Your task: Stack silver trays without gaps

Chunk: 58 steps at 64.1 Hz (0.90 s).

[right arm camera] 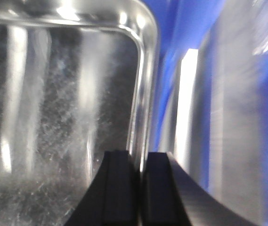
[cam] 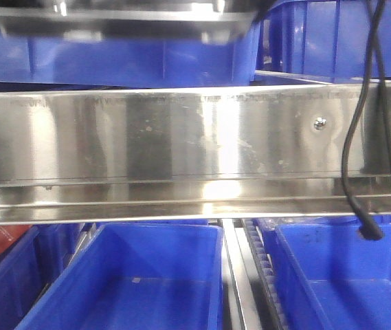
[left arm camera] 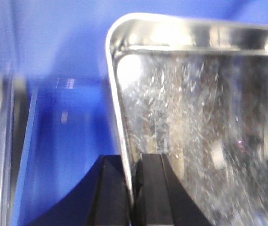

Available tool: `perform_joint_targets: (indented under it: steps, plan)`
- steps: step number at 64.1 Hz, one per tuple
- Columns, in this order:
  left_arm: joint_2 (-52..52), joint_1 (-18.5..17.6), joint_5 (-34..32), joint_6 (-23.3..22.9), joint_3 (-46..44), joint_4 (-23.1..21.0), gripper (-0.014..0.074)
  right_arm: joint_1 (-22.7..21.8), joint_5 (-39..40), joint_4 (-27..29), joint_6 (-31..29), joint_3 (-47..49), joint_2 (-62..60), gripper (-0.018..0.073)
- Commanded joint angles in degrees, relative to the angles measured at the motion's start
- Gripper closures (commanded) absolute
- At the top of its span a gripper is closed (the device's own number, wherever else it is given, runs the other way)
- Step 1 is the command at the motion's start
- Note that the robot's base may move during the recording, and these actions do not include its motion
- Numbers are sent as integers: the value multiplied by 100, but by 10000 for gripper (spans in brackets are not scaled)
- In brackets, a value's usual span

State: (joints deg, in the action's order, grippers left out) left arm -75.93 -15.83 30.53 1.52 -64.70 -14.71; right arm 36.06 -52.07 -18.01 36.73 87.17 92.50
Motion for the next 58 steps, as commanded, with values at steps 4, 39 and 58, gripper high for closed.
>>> perform_joint_targets:
  steps: [4, 39, 58]
  plan:
    - [517, -206, 50, -7, -26, -116, 613, 358, 8, -472, 33, 11, -341, 618]
    - [2097, -206, 734, -345, -26, 19, 613, 1487, -657, -1479, 845, 11, -1338, 618]
    - [2650, -206, 859, -360, -26, -14, 613, 1940, -855, -1678, 880, 11, -1564, 618]
